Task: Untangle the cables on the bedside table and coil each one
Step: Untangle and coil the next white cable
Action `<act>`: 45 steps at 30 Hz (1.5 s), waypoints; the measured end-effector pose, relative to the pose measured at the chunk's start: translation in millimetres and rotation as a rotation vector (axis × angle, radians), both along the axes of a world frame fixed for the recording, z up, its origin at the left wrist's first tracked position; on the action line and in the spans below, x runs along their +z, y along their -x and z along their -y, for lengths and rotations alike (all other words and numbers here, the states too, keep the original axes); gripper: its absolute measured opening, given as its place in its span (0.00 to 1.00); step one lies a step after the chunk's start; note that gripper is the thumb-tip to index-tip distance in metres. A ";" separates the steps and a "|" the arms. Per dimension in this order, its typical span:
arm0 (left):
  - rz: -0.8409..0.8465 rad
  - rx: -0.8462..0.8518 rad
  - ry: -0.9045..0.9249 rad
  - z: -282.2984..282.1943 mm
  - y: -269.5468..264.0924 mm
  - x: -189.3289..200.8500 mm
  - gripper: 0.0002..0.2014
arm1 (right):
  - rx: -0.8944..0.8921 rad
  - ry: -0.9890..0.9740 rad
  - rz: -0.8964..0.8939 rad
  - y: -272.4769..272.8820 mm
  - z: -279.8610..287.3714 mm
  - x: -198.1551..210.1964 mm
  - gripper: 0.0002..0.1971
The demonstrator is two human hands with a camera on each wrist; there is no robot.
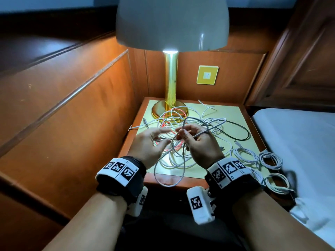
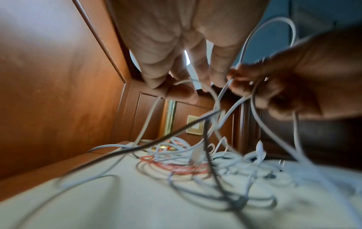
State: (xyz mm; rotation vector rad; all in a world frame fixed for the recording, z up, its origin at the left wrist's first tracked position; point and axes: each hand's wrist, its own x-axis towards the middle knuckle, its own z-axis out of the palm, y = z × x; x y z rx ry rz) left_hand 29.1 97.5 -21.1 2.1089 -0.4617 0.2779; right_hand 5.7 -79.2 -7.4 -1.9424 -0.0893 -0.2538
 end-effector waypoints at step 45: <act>-0.268 0.431 0.482 -16.7 -33.5 -17.8 0.15 | -0.236 -0.898 -0.012 20.9 35.3 53.3 0.08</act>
